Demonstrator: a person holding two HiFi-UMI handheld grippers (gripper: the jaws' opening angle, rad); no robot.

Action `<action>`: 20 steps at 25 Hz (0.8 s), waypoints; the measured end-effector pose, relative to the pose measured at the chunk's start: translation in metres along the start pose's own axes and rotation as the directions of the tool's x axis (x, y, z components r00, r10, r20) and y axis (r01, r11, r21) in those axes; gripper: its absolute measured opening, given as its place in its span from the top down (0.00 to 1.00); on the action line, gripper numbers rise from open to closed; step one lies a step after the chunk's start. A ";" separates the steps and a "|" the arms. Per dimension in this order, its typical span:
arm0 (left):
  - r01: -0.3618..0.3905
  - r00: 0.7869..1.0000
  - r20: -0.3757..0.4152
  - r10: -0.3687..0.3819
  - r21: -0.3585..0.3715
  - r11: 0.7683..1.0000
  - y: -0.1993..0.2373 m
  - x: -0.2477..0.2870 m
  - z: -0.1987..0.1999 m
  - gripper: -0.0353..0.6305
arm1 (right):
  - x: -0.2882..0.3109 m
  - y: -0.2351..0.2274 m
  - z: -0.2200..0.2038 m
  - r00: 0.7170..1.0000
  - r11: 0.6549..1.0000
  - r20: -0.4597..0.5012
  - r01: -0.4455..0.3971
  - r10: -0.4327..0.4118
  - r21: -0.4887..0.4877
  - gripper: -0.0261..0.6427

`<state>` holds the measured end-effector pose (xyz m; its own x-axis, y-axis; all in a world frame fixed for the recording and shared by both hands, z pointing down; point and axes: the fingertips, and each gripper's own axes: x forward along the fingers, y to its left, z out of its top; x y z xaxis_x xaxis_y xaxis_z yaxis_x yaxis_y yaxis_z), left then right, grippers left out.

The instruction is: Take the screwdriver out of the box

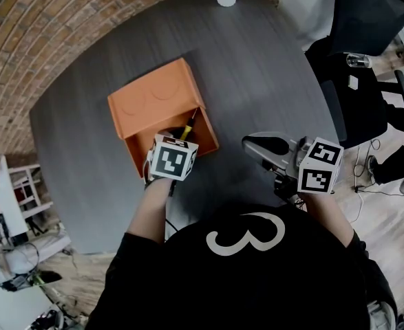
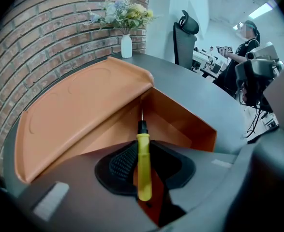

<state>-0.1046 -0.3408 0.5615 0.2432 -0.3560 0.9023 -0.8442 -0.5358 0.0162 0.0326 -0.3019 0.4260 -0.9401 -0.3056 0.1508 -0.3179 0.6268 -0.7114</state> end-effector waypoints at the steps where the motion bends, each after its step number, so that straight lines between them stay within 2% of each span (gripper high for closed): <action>1: -0.002 1.000 -0.005 0.002 -0.004 1.000 0.001 0.000 -0.001 0.79 | 0.000 0.000 0.000 1.000 1.000 0.001 0.001 -0.001 0.000 0.96; 10: -0.014 1.000 0.022 0.014 0.007 1.000 0.002 -0.003 0.003 0.80 | -0.001 0.001 0.004 1.000 1.000 0.021 0.019 -0.019 0.004 0.96; 16: -0.085 0.996 0.038 0.082 0.115 0.990 0.005 -0.012 0.004 0.80 | -0.001 0.010 0.001 1.000 1.000 0.025 0.018 -0.018 -0.004 0.96; 20: -0.130 0.992 0.026 0.127 0.158 0.979 0.004 -0.023 -0.003 0.80 | -0.003 0.020 -0.003 1.000 1.000 0.026 0.015 -0.015 -0.016 0.96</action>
<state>-0.1149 -0.3326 0.5421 0.1457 -0.4408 0.8857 -0.7825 -0.5992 -0.1695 0.0288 -0.2864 0.4132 -0.9318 -0.3333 0.1436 -0.3341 0.6331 -0.6983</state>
